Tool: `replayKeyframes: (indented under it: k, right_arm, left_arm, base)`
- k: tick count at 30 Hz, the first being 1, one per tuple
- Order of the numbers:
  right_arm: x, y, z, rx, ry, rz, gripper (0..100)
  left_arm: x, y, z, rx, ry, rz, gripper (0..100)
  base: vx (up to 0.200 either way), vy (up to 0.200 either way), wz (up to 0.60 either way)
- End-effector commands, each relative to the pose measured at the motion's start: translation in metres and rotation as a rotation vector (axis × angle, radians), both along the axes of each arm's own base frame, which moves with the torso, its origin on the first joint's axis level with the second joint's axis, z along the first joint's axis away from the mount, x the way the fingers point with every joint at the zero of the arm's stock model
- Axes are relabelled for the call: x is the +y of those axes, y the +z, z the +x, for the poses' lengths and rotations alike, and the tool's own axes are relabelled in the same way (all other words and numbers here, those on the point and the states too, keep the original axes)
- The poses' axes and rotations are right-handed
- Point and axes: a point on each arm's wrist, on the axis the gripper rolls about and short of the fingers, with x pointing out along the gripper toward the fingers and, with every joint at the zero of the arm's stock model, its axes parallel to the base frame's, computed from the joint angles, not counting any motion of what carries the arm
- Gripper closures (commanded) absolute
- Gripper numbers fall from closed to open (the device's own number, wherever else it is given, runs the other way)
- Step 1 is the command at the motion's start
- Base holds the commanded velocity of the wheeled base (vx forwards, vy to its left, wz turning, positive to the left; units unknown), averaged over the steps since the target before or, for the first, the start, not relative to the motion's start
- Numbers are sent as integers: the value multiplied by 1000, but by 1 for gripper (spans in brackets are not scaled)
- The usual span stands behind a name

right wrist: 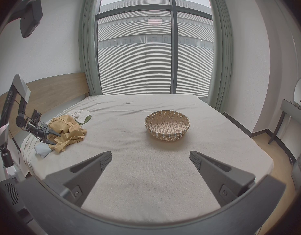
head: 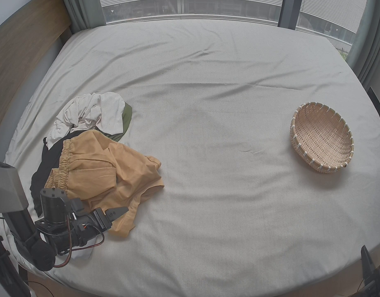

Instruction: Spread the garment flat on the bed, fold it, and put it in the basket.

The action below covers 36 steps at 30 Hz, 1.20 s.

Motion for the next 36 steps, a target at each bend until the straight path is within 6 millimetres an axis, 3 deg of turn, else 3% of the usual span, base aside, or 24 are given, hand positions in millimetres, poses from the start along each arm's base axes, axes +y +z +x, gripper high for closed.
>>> replayKeyframes:
  k: [1, 8, 22, 36]
  right_arm:
    - [0, -5, 0, 1, 0, 0, 0]
    - [0, -5, 0, 1, 0, 0, 0]
    - [0, -5, 0, 1, 0, 0, 0]
    - [0, -5, 0, 1, 0, 0, 0]
  left_arm:
    - [4, -25, -7, 111, 11, 24, 0]
    - [13, -23, -16, 109, 22, 52, 0]
    - [10, -44, 12, 40, 28, 23, 0]
    - [-7, -39, 29, -9, 13, -48, 0]
  base:
    - [0, 0, 0]
    - [0, 0, 0]
    - [0, 0, 0]
    - [0, 0, 0]
